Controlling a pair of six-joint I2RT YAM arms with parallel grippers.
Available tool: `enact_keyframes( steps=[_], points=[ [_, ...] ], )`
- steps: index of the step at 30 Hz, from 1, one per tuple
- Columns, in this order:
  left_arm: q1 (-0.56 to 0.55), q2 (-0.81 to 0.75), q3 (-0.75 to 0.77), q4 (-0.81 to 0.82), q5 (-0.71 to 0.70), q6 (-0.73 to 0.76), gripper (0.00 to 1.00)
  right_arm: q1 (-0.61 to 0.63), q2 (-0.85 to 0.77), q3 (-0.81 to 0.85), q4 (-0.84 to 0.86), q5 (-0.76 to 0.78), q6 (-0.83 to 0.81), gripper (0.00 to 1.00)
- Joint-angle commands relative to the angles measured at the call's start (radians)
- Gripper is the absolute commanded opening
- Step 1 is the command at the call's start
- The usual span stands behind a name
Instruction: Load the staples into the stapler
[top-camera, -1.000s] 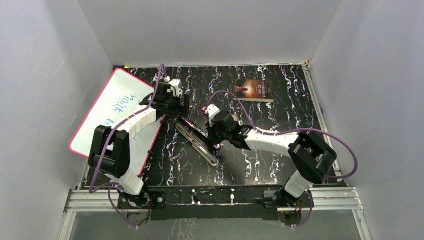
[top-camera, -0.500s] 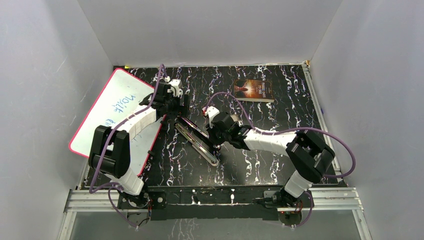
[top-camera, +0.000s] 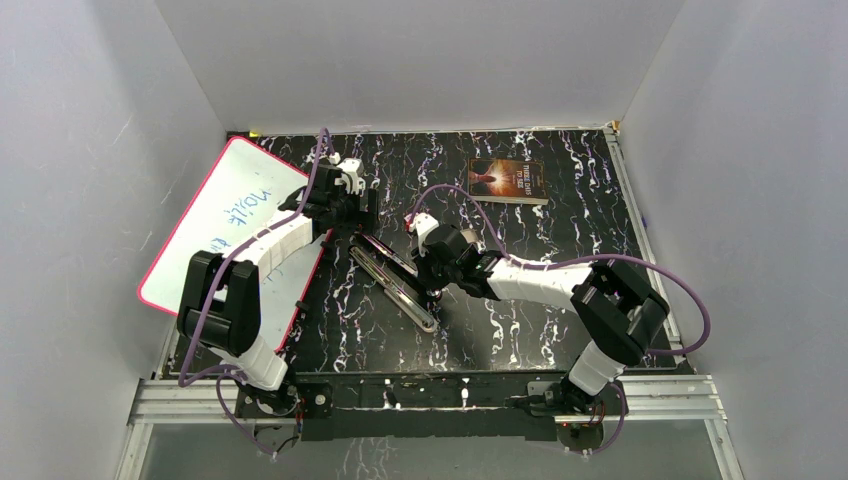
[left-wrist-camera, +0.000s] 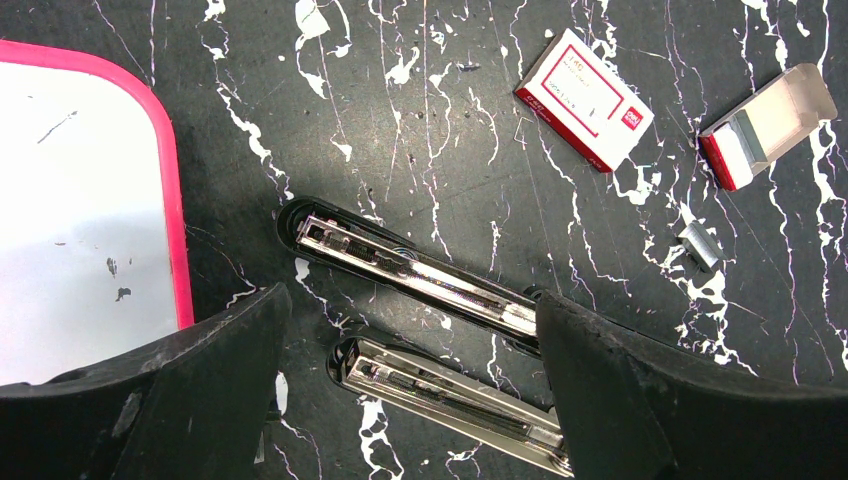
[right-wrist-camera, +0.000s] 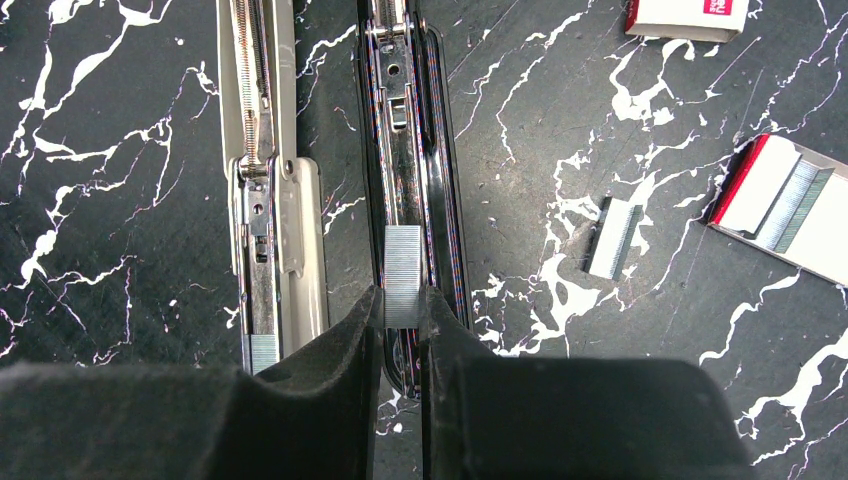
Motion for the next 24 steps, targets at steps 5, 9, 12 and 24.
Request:
enact_keyframes(
  steps=[5,9,12,24],
  points=[
    [0.004,-0.002,0.029,-0.014,0.012,0.002,0.91,-0.006,-0.046,0.016,0.043,-0.004,-0.006,0.00],
    [0.003,-0.002,0.030,-0.013,0.012,0.001,0.91,-0.006,-0.057,0.009,0.054,0.000,-0.007,0.00],
    [0.004,-0.001,0.030,-0.014,0.014,0.002,0.91,-0.006,-0.061,0.004,0.058,0.001,-0.008,0.00],
    [0.004,-0.002,0.030,-0.016,0.012,0.002,0.91,-0.006,-0.028,0.021,0.027,0.013,-0.006,0.00]
  ],
)
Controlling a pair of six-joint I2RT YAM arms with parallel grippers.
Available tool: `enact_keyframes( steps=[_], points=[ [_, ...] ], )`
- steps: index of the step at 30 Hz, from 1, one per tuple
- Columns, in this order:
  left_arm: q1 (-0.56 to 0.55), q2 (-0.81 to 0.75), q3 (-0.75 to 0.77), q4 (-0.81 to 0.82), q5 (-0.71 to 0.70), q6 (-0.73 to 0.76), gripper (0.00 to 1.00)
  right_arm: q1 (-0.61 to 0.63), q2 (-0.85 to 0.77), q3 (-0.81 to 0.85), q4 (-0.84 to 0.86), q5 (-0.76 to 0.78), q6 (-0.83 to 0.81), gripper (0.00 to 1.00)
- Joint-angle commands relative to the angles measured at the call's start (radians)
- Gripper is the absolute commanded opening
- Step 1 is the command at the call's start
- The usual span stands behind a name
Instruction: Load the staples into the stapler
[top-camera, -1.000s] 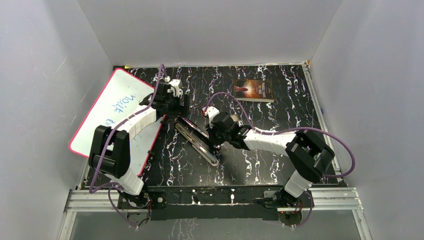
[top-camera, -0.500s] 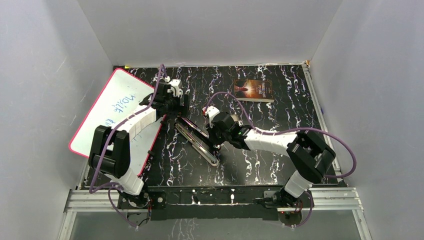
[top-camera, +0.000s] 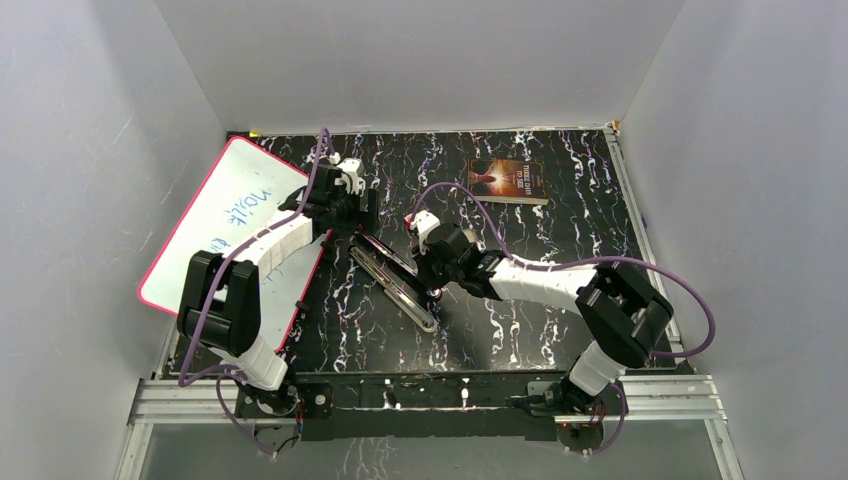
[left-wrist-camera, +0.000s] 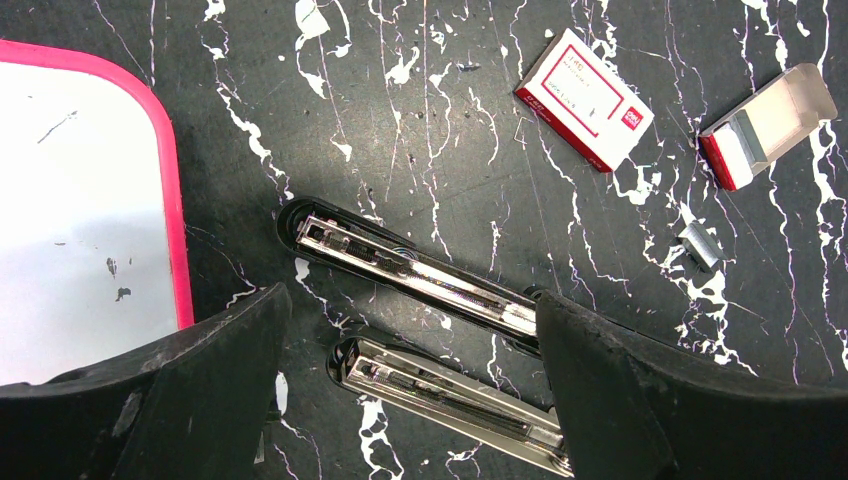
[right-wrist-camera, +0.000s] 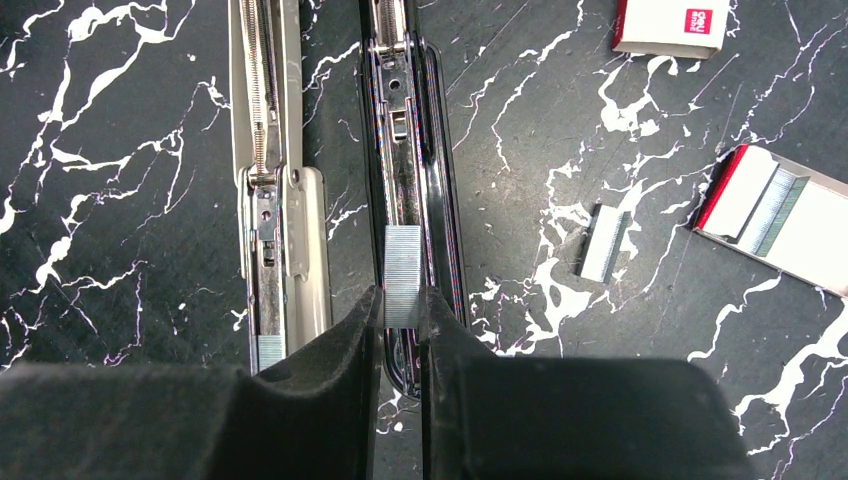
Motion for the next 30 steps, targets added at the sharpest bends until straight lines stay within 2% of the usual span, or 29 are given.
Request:
enact_keyframes(
  steps=[1,30],
  points=[
    [0.003,-0.003,0.030,-0.015,0.012,0.003,0.91,-0.006,-0.005,0.024,0.019,0.011,-0.005,0.00],
    [0.003,-0.002,0.030,-0.016,0.011,0.003,0.91,-0.006,0.041,0.065,-0.072,0.024,-0.007,0.00]
  ],
)
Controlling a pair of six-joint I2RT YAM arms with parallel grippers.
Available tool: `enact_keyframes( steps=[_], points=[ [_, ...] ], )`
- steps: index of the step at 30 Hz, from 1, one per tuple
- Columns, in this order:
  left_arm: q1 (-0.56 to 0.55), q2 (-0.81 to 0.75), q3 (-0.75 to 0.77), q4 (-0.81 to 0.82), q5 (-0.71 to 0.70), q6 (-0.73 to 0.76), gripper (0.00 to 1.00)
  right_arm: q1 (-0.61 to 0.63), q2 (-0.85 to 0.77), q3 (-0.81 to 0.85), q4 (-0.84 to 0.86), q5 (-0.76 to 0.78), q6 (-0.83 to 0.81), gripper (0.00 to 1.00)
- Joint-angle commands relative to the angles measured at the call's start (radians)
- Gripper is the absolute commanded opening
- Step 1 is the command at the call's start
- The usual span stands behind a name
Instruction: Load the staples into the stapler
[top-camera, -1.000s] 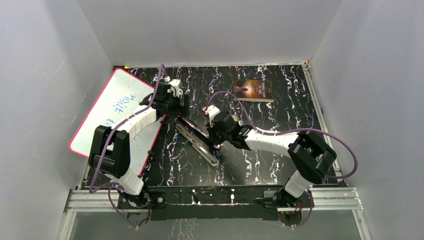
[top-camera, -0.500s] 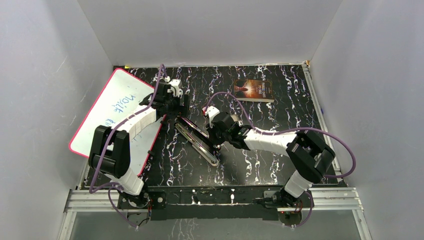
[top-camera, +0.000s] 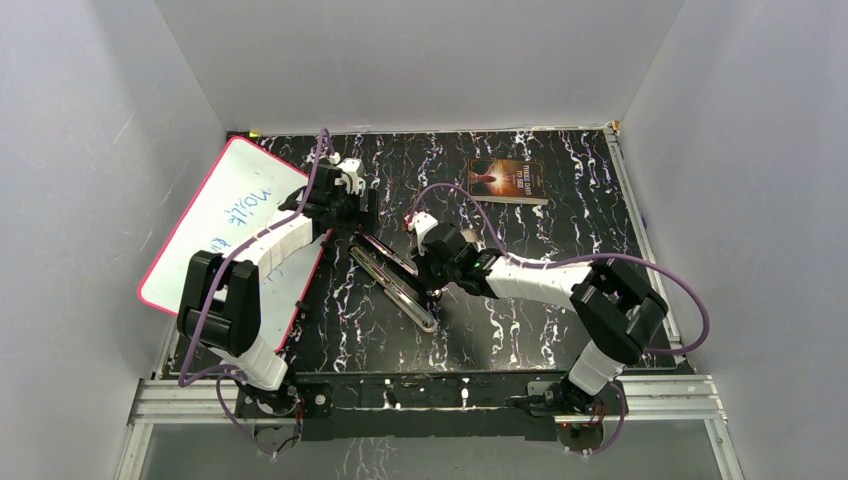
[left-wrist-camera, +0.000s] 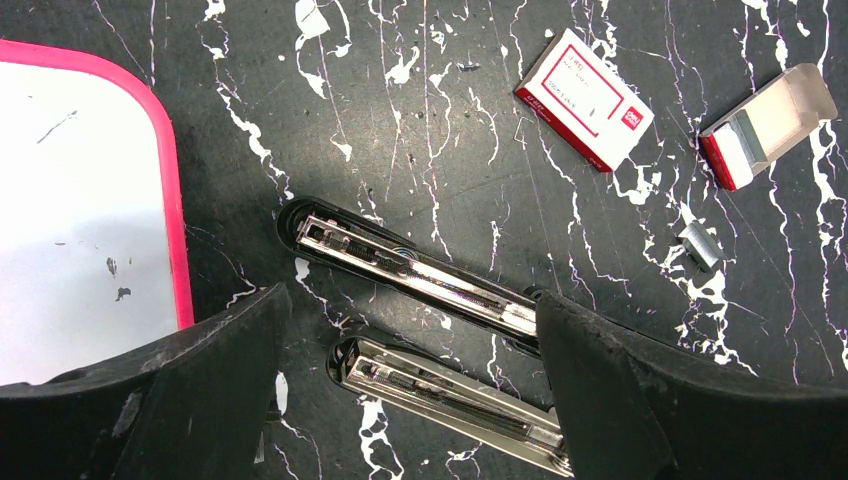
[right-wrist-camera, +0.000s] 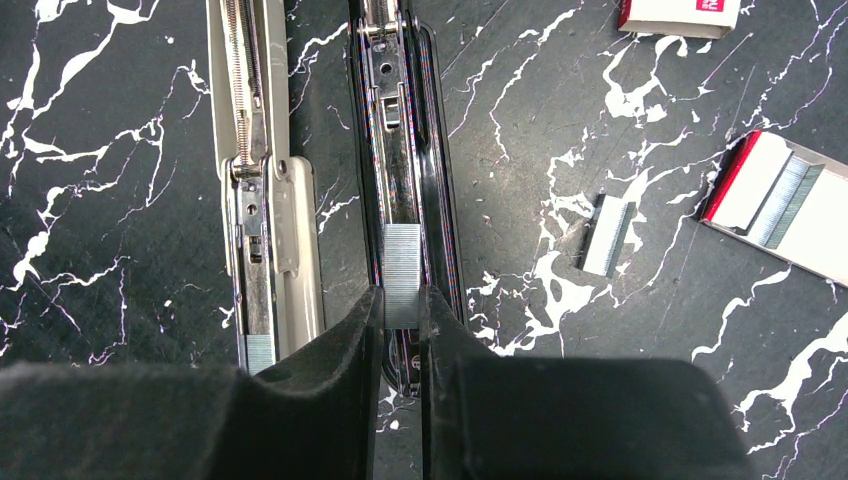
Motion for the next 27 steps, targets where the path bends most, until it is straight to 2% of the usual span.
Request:
enact_keyframes(
  steps=[1,27],
  points=[
    [0.003,-0.003,0.030,-0.015,0.010,0.003,0.91,-0.005,0.020,0.054,-0.051,0.019,-0.007,0.00],
    [0.003,0.002,0.030,-0.017,0.008,0.004,0.91,-0.005,0.084,0.122,-0.145,0.022,-0.043,0.00]
  ],
)
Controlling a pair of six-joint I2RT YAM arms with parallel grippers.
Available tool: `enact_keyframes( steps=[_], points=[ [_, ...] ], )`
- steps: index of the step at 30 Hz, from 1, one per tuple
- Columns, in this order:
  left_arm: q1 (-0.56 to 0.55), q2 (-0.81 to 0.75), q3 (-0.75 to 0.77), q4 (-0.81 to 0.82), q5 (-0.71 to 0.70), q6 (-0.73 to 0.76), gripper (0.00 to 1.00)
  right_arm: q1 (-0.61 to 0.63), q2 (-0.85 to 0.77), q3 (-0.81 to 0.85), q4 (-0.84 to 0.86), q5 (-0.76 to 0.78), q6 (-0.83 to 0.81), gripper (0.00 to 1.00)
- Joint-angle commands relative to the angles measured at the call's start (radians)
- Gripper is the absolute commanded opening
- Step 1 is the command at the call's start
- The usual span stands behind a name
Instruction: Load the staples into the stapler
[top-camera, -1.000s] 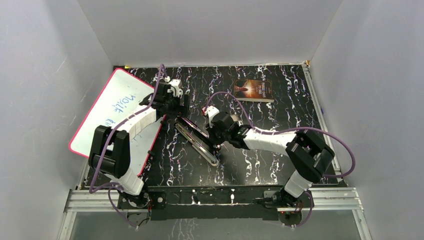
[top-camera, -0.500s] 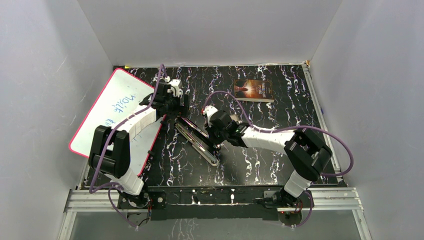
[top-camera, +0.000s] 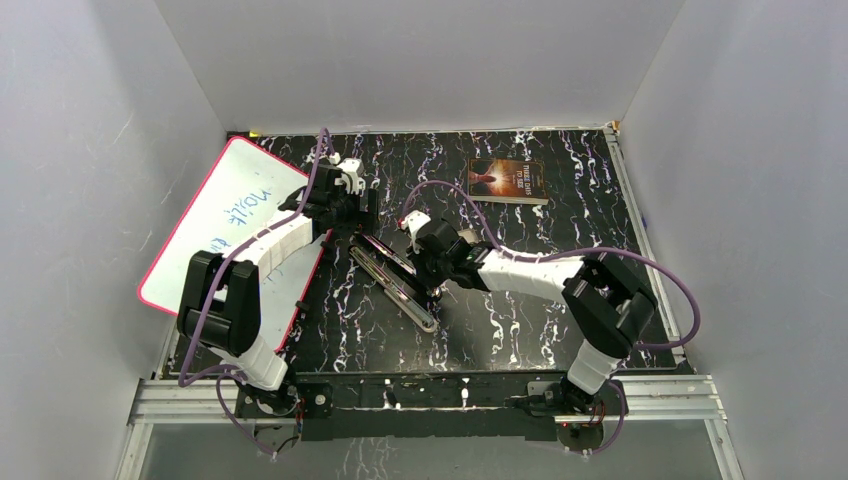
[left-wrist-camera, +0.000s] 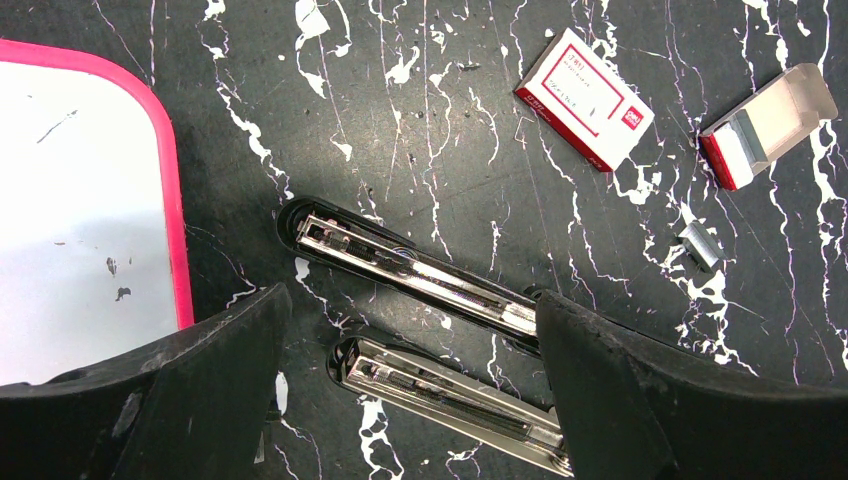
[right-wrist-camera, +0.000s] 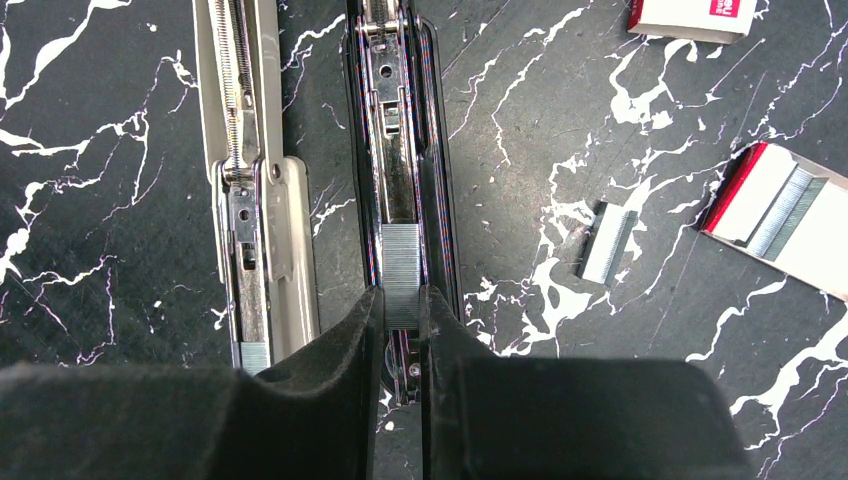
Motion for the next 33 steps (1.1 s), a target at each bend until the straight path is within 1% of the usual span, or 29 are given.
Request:
enact_keyframes(
  steps=[1,22,33],
  points=[
    [0.004,0.000,0.030,-0.016,0.008,0.005,0.91,-0.004,0.030,0.034,-0.043,0.025,-0.019,0.00],
    [0.003,0.002,0.031,-0.017,0.007,0.005,0.91,0.000,0.051,0.052,-0.060,0.035,-0.042,0.01],
    [0.004,-0.002,0.030,-0.018,0.006,0.006,0.91,0.002,0.051,0.090,-0.125,0.036,-0.074,0.00]
  ],
)
